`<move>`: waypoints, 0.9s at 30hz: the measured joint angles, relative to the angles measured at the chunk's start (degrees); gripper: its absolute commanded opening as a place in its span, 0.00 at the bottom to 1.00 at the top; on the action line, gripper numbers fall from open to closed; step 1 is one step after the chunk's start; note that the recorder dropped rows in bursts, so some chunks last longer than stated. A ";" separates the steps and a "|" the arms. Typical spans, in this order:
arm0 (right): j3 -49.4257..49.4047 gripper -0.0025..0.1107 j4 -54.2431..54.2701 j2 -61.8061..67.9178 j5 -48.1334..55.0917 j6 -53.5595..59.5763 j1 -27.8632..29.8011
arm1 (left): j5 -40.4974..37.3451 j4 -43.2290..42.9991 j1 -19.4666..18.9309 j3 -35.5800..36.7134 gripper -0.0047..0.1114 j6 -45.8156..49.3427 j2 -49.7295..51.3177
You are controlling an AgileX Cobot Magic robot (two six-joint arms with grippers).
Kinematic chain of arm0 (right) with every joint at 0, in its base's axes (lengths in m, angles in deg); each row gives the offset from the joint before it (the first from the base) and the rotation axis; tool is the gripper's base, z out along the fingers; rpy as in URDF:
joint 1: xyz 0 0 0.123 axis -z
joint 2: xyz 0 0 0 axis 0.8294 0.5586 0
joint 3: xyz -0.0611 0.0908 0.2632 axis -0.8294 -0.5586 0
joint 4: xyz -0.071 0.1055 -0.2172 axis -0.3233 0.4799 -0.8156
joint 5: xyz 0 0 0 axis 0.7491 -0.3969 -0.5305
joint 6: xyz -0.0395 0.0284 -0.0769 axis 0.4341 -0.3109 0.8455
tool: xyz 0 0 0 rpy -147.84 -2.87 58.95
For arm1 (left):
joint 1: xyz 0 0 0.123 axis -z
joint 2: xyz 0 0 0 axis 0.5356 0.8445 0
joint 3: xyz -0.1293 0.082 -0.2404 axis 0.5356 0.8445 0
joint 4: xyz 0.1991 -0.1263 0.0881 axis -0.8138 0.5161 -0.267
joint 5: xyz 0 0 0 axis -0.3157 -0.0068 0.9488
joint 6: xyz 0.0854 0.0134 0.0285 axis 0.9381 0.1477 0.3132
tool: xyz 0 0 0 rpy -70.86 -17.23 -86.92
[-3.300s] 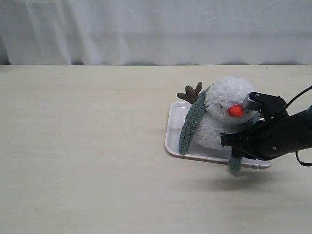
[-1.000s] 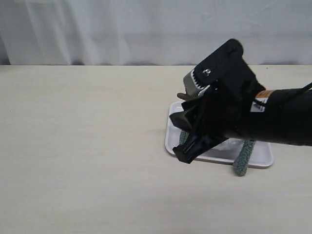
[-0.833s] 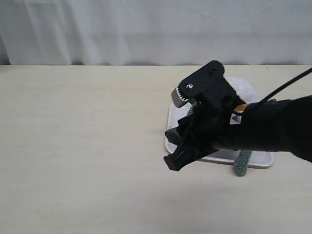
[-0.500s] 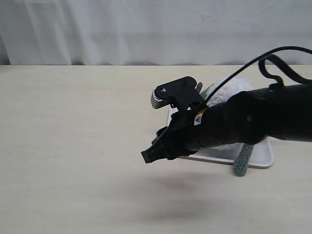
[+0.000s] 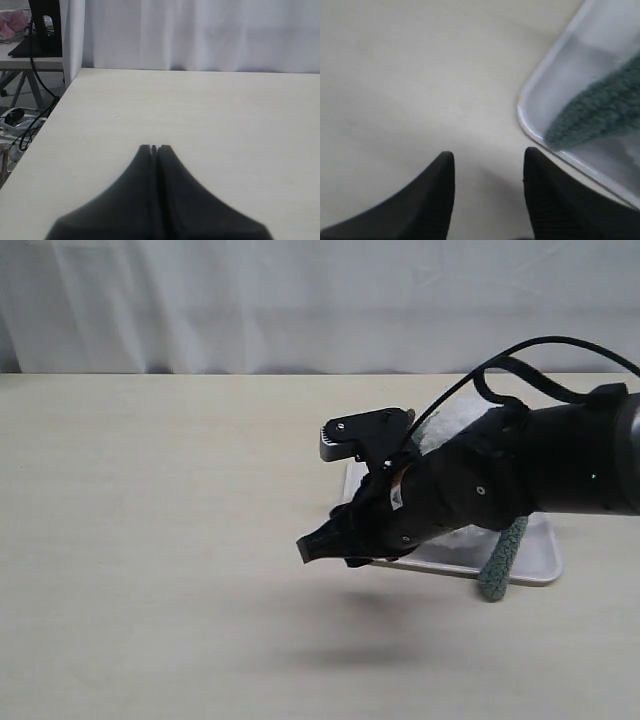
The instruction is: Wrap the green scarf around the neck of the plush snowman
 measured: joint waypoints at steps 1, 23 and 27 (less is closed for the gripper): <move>0.48 0.39 -5.44 0.00 2.70 -5.76 0.00 | 0.00 0.00 0.00 0.00 0.04 0.00 0.00; -0.10 0.52 -39.61 5.01 5.36 -52.28 -4.40 | 0.00 0.00 0.00 0.00 0.04 0.00 0.00; -0.10 0.52 -49.66 6.68 6.11 -63.81 -4.40 | 0.00 0.00 0.00 0.00 0.04 0.00 0.00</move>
